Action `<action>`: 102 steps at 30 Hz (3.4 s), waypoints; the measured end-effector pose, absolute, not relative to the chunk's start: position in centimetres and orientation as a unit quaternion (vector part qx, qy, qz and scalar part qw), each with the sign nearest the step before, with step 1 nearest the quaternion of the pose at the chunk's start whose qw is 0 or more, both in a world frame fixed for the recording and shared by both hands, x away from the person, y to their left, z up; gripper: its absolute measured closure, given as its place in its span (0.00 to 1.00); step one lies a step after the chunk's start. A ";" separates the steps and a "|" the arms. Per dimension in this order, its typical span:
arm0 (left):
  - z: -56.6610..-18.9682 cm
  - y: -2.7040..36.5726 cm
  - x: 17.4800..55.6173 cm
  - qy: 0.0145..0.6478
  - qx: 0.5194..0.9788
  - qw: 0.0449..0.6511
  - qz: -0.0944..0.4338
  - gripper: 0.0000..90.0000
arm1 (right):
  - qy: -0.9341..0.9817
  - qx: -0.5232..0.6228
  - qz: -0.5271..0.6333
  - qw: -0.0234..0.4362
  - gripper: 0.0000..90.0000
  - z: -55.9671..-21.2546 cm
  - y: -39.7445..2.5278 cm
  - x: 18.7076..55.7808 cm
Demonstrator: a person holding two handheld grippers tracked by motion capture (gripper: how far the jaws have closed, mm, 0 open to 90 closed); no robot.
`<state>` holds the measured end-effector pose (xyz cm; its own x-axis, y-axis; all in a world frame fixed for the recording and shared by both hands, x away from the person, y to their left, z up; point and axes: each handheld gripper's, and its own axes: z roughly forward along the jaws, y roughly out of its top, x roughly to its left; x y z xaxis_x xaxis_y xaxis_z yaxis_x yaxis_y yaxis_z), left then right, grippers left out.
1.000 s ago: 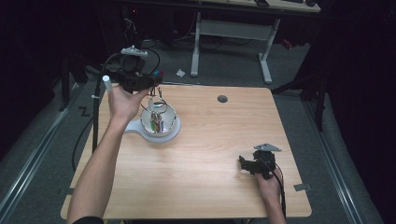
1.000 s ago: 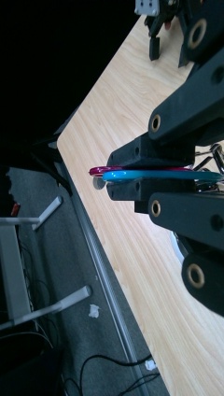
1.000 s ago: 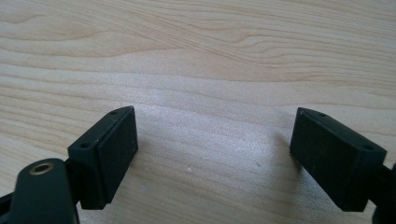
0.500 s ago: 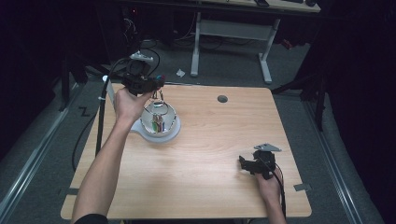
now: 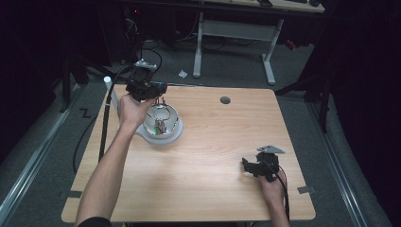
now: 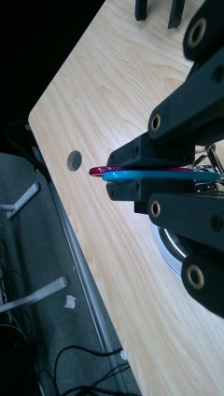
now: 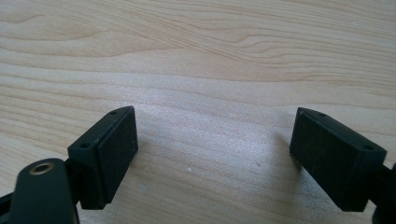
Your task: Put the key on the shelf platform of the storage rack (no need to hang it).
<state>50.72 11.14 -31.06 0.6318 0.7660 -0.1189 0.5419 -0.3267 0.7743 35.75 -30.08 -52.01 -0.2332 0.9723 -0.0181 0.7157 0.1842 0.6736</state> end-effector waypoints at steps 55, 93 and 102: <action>-41.4 10.2 51.9 0.447 0.822 0.344 0.076 0.94 | 0.734 0.575 0.279 0.230 0.17 -52.0 -30.1 35.8; -39.4 11.7 48.6 0.449 0.806 0.367 0.119 0.48 | 0.734 0.575 0.278 0.230 0.17 -52.0 -30.1 35.8; -38.3 12.3 46.6 0.440 0.805 0.376 0.130 0.47 | 0.734 0.575 0.279 0.230 0.17 -52.0 -30.1 35.8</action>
